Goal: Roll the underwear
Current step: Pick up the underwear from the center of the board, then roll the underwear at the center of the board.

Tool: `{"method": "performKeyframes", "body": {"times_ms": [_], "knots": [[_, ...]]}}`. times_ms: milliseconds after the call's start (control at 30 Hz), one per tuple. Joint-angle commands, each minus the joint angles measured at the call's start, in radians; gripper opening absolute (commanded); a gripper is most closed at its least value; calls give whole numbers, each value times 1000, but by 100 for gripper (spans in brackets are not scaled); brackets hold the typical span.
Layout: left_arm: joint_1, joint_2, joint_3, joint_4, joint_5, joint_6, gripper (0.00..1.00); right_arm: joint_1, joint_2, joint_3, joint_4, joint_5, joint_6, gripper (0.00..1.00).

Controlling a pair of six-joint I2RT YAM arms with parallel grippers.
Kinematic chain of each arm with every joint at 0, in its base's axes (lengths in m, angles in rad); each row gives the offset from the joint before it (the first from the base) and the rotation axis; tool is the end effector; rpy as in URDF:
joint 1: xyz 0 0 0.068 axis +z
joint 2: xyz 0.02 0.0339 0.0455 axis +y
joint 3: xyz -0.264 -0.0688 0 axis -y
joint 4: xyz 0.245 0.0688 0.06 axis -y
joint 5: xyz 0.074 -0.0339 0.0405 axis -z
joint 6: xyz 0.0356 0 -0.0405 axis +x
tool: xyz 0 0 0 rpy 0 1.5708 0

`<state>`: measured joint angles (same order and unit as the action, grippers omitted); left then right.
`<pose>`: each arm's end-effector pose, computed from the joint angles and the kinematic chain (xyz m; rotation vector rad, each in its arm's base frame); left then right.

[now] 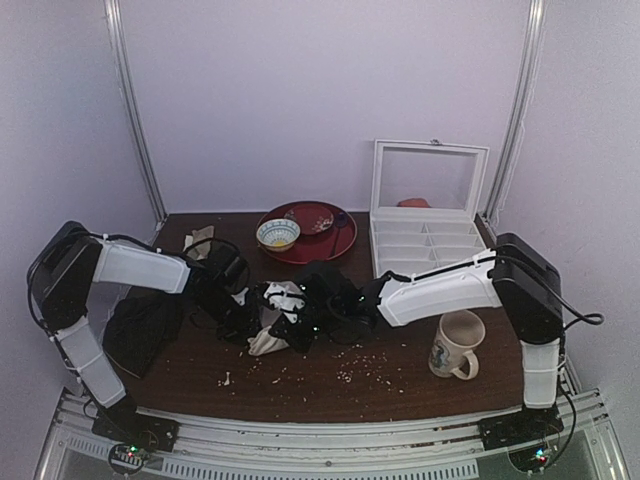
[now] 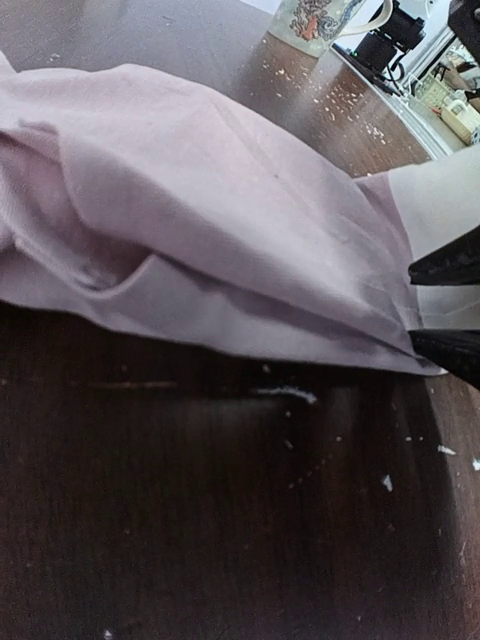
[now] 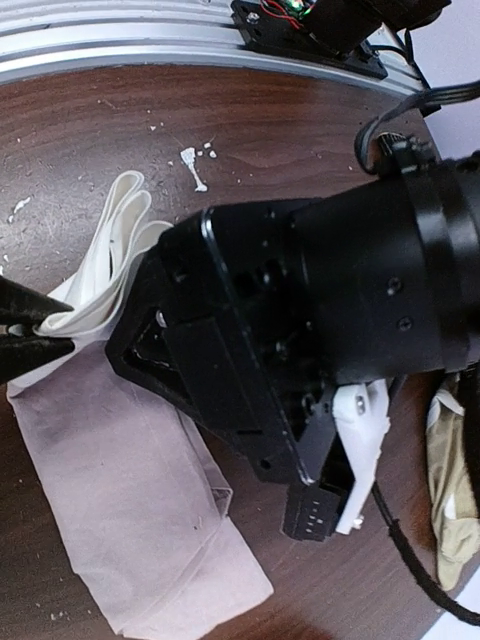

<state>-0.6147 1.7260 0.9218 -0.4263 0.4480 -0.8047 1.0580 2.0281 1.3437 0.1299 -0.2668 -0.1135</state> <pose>0.2439 -0.1910 0.1395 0.1669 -2.9835 0.8503 0.2158 0.4023 0.1849 -1.3622 1.7540 0.8257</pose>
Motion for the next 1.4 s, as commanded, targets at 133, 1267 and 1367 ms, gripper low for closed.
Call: {"method": "performKeyframes", "body": {"times_ms": [133, 1267, 1367], "knots": [[11, 18, 4, 20, 1, 0, 24, -20, 38, 25, -80, -60, 159, 0], [15, 12, -9, 16, -22, -17, 23, -36, 110, 28, -111, 14, 466, 0], [14, 9, -6, 11, -30, -15, 23, -38, 119, 35, -141, 33, 496, 0]]}}
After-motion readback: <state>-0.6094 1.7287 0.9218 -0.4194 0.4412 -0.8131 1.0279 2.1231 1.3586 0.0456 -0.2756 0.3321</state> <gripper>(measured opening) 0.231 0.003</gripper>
